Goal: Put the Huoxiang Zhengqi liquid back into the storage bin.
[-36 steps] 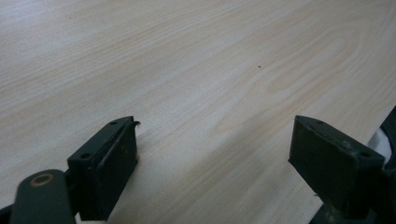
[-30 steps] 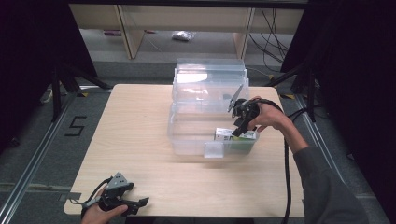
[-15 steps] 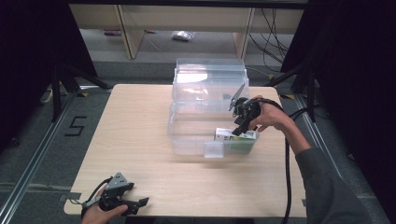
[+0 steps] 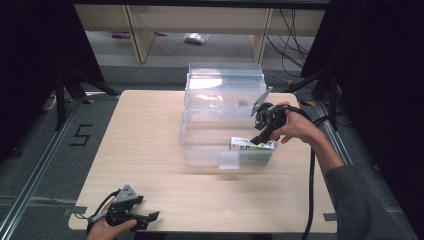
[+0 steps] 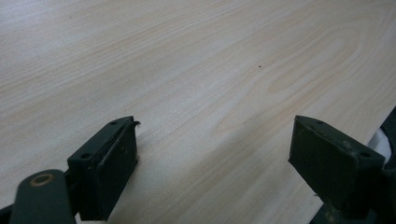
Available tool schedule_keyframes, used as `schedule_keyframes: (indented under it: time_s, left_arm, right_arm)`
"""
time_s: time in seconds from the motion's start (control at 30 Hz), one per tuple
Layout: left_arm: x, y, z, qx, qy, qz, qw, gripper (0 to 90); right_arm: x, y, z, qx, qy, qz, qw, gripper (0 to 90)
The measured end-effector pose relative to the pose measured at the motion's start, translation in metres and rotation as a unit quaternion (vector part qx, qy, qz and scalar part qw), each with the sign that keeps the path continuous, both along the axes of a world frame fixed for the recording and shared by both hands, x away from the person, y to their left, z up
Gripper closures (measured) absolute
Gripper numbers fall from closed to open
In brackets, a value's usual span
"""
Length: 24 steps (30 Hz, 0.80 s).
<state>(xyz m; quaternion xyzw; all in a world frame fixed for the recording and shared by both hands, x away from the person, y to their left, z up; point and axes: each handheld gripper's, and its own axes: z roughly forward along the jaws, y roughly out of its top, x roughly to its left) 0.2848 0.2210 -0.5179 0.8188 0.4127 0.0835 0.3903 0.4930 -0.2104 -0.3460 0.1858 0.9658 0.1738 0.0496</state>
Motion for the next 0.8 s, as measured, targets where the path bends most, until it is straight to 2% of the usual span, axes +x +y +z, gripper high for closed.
schedule_keyframes:
  time_s: [0.13,0.23,0.27,0.33,0.37,0.4,0.5,0.57,0.6,0.63,0.67,0.77,0.8]
  left_arm:
    - [0.0,0.0,0.0,0.0,-0.001,0.001,1.0,14.8]
    - [-0.001,-0.001,0.0,-0.009,0.001,0.008,0.9999,14.8]
    - [0.0,0.0,0.0,0.001,0.0,-0.001,1.0,14.8]
    - [0.0,-0.001,-0.001,-0.006,0.0,0.004,1.0,14.8]
    - [0.0,-0.001,0.0,-0.003,0.0,0.002,1.0,14.8]
    - [0.0,0.0,0.0,0.001,0.0,0.0,1.0,14.8]
    - [0.0,-0.001,-0.001,-0.009,-0.001,0.008,0.9999,14.8]
    - [0.0,-0.001,-0.001,-0.009,0.0,0.008,0.9999,14.8]
    - [0.0,-0.002,-0.001,-0.009,0.0,0.007,0.9999,14.8]
    - [0.0,-0.002,-0.001,-0.008,0.0,0.007,0.9999,14.8]
    - [0.0,-0.001,-0.001,-0.008,0.0,0.007,0.9999,14.8]
    - [0.0,-0.001,0.0,-0.009,0.003,0.007,0.9999,14.8]
    - [0.001,0.0,-0.001,-0.001,0.0,0.007,1.0,14.8]
  right_arm:
    - [-0.006,-0.003,-0.001,0.014,-0.017,0.004,0.9997,35.7]
    - [-0.012,-0.006,-0.001,0.024,-0.021,-0.01,0.9995,34.2]
    - [-0.014,-0.008,-0.001,0.029,-0.023,-0.013,0.9992,33.7]
    - [-0.017,-0.01,-0.002,0.036,-0.024,-0.009,0.999,31.9]
    - [-0.021,-0.01,-0.002,0.043,-0.015,-0.017,0.9988,31.4]
    - [-0.022,-0.013,-0.003,0.05,-0.024,-0.012,0.9984,31.4]
    - [-0.028,-0.017,-0.002,0.063,-0.027,-0.019,0.9974,30.1]
    - [-0.035,-0.019,-0.002,0.075,-0.025,-0.041,0.996,29.0]
    - [-0.036,-0.021,-0.002,0.085,-0.033,-0.042,0.995,29.0]
    - [-0.039,-0.021,-0.003,0.091,-0.024,-0.048,0.9944,28.9]
    - [-0.04,-0.023,-0.004,0.098,-0.043,-0.046,0.9932,28.1]
    - [-0.047,-0.025,-0.009,0.115,-0.043,-0.056,0.9909,27.6]
    - [-0.051,-0.025,-0.009,0.113,-0.037,-0.064,0.9908,27.6]
